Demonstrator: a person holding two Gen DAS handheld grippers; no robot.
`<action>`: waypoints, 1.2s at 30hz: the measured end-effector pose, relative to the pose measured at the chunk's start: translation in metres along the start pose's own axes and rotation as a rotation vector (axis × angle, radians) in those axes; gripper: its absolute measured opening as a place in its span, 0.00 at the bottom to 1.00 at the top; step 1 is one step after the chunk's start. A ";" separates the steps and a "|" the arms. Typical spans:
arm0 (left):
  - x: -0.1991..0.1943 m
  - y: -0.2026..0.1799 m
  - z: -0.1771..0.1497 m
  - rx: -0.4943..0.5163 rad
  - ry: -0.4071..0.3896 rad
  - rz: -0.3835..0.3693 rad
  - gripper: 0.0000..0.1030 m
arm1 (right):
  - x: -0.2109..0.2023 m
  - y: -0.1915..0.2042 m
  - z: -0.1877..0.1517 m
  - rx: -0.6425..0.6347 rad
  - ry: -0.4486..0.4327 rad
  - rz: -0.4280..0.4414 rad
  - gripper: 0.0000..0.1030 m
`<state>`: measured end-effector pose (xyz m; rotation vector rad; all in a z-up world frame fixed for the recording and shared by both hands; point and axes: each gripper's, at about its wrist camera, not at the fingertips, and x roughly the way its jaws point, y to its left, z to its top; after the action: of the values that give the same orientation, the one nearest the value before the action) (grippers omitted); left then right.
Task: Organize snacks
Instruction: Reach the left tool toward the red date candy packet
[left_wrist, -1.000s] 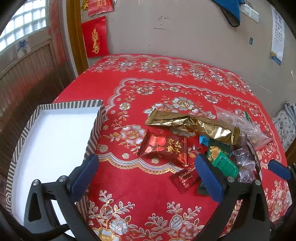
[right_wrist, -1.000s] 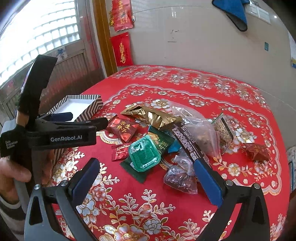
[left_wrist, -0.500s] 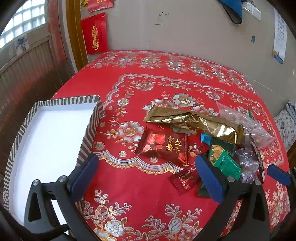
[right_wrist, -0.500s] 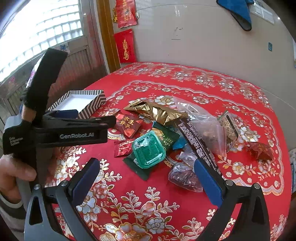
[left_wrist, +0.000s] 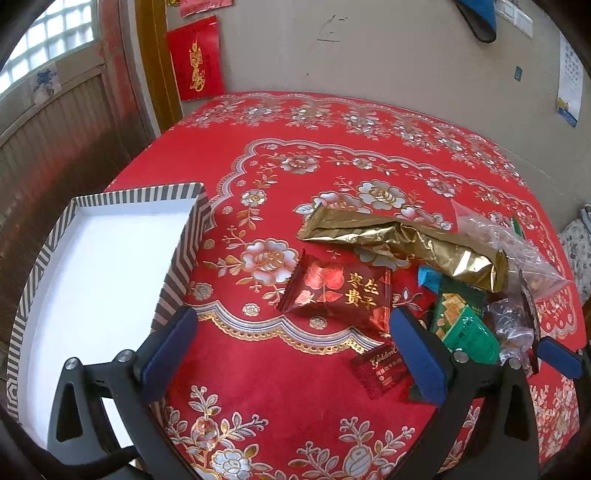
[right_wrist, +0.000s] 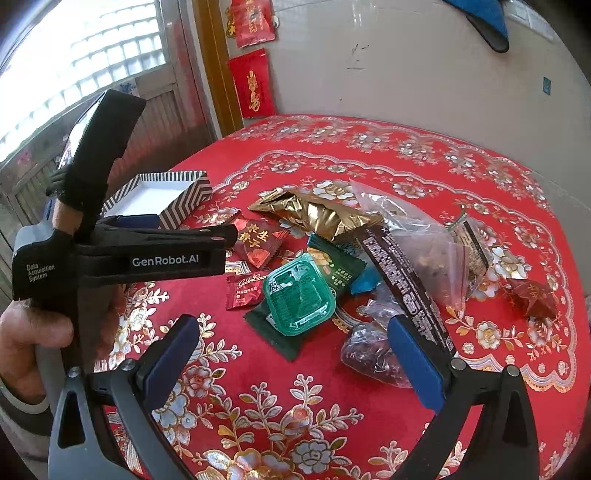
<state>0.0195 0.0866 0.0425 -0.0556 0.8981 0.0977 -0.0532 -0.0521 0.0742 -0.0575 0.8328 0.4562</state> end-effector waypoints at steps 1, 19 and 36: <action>0.000 0.000 0.000 -0.003 0.000 0.000 1.00 | 0.000 0.000 0.001 -0.001 0.002 0.003 0.99; -0.008 0.006 0.007 -0.044 -0.006 -0.003 1.00 | -0.004 0.001 0.003 0.022 -0.005 0.031 0.99; 0.008 0.008 0.001 -0.057 0.030 0.007 1.00 | 0.004 0.001 0.001 0.015 0.013 0.031 0.99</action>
<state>0.0245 0.0955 0.0363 -0.1075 0.9256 0.1292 -0.0511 -0.0498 0.0721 -0.0332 0.8505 0.4791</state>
